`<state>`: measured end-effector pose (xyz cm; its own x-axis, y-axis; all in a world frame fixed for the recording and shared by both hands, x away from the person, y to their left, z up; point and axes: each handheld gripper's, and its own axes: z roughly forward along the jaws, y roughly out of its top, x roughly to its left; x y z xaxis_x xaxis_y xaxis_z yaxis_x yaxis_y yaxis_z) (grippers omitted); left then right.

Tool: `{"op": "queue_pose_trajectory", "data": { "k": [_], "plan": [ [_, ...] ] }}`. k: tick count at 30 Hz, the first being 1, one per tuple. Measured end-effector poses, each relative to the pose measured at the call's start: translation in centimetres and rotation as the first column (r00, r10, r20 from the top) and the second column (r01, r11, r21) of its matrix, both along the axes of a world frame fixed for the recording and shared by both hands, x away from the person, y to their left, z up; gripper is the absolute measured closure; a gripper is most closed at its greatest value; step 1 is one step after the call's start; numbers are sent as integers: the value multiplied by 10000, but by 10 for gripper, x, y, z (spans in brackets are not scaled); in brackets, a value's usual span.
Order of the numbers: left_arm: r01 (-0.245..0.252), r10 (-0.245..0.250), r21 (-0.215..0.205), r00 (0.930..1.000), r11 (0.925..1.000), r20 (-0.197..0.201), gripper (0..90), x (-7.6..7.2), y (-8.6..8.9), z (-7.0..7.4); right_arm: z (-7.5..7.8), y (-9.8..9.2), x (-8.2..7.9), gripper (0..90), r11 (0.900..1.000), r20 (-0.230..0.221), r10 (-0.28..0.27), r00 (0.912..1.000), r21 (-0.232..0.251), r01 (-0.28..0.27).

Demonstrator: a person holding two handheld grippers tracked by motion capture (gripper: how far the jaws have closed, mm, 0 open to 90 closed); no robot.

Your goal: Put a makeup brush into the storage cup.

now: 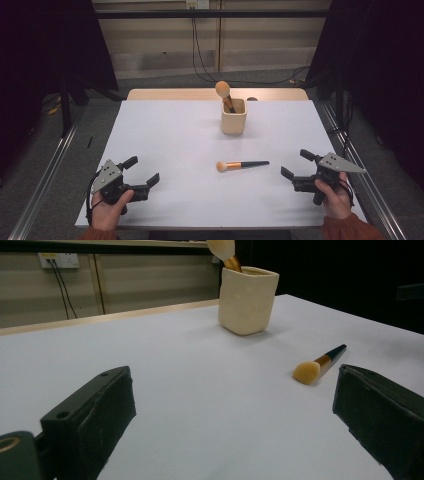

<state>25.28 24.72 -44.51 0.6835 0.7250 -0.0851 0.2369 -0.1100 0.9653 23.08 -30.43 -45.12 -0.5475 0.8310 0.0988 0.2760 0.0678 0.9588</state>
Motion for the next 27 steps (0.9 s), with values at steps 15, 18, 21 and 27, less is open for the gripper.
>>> {"op": "queue_pose_trajectory", "data": {
  "k": [15,18,21,27],
  "plan": [
    [-20,20,-35,10000,10000,-51,33,2,1,0,0,11,6,14,9993,-143,386,9992,-3,-386],
    [-53,53,-78,10000,10000,-31,33,1,0,0,1,13,7,13,9989,-130,467,9988,26,-466],
    [-37,37,-10,10000,10000,-21,33,2,-1,0,3,14,8,9,9983,-50,578,9983,31,-578],
    [-46,46,38,10000,10000,11,33,2,0,0,8,18,13,5,9974,16,719,9974,97,-720]
  ]
}}
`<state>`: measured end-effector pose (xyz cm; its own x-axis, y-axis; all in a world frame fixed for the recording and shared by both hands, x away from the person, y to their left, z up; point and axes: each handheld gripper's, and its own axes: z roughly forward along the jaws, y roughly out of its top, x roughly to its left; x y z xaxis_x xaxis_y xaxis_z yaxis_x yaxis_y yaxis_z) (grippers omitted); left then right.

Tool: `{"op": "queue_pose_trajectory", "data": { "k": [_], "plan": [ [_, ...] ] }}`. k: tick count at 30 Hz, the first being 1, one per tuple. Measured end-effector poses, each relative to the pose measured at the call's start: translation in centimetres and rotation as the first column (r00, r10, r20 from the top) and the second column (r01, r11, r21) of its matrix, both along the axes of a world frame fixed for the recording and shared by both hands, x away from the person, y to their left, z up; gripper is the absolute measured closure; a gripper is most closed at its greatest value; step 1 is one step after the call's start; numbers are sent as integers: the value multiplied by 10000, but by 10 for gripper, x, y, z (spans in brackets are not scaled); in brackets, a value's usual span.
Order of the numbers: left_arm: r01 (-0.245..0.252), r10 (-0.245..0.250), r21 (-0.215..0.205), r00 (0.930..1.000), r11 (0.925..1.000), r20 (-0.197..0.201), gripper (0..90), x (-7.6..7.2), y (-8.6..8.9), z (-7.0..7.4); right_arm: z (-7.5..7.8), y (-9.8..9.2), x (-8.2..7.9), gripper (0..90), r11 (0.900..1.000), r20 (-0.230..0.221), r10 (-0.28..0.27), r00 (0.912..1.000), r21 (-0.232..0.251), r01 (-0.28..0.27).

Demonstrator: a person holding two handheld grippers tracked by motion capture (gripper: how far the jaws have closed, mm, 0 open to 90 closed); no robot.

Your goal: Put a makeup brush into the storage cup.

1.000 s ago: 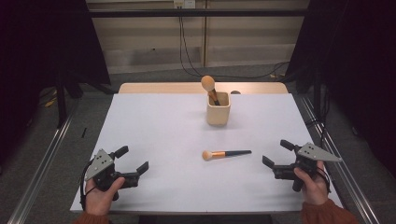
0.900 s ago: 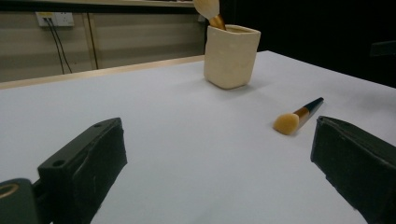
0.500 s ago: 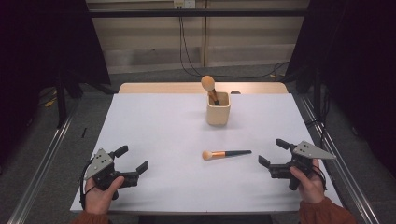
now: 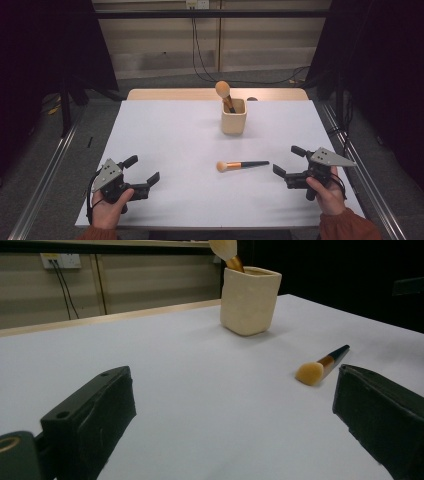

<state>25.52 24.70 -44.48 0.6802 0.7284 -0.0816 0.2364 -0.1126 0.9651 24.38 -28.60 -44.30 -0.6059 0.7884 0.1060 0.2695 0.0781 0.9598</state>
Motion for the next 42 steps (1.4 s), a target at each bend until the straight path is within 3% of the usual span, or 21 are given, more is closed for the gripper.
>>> {"op": "queue_pose_trajectory", "data": {
  "k": [11,27,31,34,42],
  "plan": [
    [-33,33,52,10000,10000,-12,33,1,0,0,10,11,16,8,10000,135,86,9999,13,-86],
    [-10,10,12,10000,10000,-30,33,3,-1,-1,20,33,47,8,9974,112,695,9975,-183,-693],
    [60,-60,5,10000,10000,-42,33,3,-1,-1,21,39,53,8,9962,69,831,9965,-268,-829],
    [36,-36,32,10000,10000,-46,33,3,-1,-1,23,43,58,8,9931,-167,1008,9948,-594,-1016],
    [47,-47,76,10000,10000,-31,33,4,-1,-1,23,54,74,12,9898,-372,1275,9911,-587,-1295]
  ]
}}
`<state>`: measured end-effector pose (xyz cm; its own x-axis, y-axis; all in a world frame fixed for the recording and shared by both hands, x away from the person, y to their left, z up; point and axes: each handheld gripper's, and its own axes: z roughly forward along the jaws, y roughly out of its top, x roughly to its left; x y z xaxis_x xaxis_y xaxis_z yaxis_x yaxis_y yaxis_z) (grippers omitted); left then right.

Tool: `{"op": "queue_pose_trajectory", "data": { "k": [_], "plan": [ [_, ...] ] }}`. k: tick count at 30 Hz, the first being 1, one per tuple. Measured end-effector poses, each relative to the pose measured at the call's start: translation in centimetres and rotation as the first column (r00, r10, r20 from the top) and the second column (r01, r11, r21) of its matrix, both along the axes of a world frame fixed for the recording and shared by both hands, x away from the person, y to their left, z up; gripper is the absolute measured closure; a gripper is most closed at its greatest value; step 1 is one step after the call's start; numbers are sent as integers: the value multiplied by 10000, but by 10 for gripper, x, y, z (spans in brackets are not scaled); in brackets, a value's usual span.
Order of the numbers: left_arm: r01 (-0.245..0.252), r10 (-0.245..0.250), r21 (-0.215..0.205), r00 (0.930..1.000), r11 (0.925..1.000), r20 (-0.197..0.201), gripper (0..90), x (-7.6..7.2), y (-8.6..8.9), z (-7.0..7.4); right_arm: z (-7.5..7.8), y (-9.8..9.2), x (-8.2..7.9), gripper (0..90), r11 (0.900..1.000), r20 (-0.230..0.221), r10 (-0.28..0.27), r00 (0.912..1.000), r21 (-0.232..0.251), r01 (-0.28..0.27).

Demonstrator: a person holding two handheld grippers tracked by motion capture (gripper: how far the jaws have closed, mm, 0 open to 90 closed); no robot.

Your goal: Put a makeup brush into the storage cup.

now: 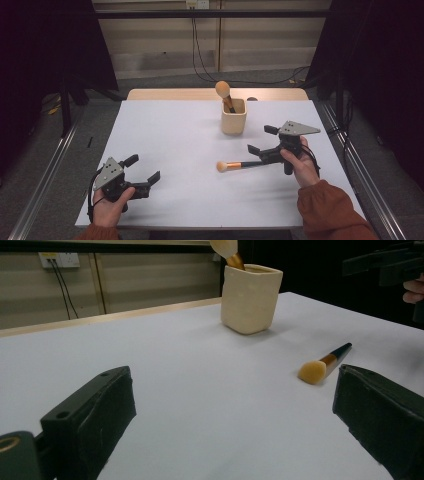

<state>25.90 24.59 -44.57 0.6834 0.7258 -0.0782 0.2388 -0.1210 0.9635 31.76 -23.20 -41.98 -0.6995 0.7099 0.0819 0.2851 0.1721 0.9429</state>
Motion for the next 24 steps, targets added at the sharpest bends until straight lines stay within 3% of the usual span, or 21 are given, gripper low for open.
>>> {"op": "queue_pose_trajectory", "data": {
  "k": [10,14,20,24],
  "plan": [
    [-20,20,72,10000,10000,16,33,0,0,0,7,16,21,15,9988,-146,320,9994,-366,-325],
    [-9,9,68,10000,10000,19,33,0,0,0,9,20,27,13,9974,-420,541,9976,-450,-560],
    [3,-3,99,10000,10000,18,33,0,0,0,5,25,34,20,9917,-922,750,9929,-972,-839],
    [-7,6,99,10000,10000,24,33,0,0,0,3,28,38,33,9769,-1486,922,9846,-1781,-1184]
  ]
}}
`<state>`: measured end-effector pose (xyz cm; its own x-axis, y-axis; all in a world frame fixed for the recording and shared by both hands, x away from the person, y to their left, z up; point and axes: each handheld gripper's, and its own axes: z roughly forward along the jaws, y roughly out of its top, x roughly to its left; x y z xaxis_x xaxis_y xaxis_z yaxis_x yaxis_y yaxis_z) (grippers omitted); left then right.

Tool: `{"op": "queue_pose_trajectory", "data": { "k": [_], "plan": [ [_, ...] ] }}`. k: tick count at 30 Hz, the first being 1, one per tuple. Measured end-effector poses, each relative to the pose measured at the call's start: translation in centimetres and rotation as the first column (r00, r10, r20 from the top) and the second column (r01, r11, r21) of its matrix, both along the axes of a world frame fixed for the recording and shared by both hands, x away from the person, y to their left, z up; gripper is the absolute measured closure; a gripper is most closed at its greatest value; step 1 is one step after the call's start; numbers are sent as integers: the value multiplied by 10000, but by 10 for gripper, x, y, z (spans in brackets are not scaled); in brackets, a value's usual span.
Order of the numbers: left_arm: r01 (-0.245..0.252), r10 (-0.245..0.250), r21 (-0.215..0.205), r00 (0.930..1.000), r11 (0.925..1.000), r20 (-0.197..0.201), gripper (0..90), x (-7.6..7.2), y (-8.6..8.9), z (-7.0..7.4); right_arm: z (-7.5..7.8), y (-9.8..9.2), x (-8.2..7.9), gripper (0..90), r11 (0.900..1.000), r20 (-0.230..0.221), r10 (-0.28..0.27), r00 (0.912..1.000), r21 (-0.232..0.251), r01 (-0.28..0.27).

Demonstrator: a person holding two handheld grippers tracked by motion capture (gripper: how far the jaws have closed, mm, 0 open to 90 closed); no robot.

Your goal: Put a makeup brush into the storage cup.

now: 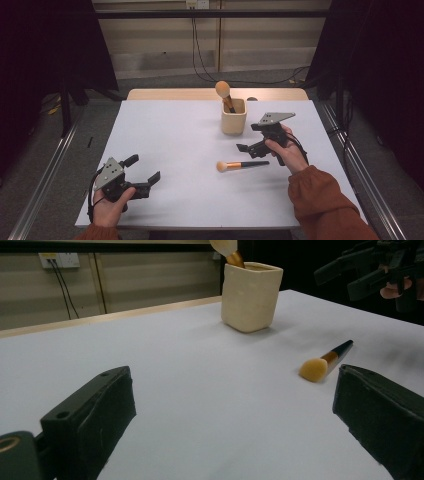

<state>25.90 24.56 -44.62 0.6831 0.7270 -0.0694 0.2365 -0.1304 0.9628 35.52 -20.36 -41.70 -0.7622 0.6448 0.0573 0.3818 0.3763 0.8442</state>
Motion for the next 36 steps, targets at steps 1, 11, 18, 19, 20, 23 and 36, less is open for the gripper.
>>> {"op": "queue_pose_trajectory", "data": {
  "k": [1,11,18,19,20,23,36],
  "plan": [
    [1,-1,9,10000,10000,4,33,0,0,0,0,0,1,41,9999,-142,67,9999,-141,-69],
    [37,-37,8,10000,10000,38,33,0,0,0,2,4,8,68,9874,-1000,713,9924,-1337,-844],
    [87,-87,25,9999,10000,60,33,-1,-1,1,0,13,12,56,9532,-1940,1552,9687,-2280,-1984],
    [86,-86,23,9999,10000,61,33,-1,-1,1,0,15,12,39,9486,-2085,1653,9639,-2338,-2133],
    [59,-59,-3,10000,10000,53,33,-1,-1,1,0,17,12,46,9435,-2153,1702,9616,-2460,-2221],
    [46,-46,0,10000,10000,52,33,-1,0,0,-2,20,14,52,9272,-2341,1860,9543,-2795,-2493],
    [16,-16,41,10000,10000,14,33,-1,0,0,-13,38,20,67,8488,-3351,2145,9175,-4007,-3448]
  ]
}}
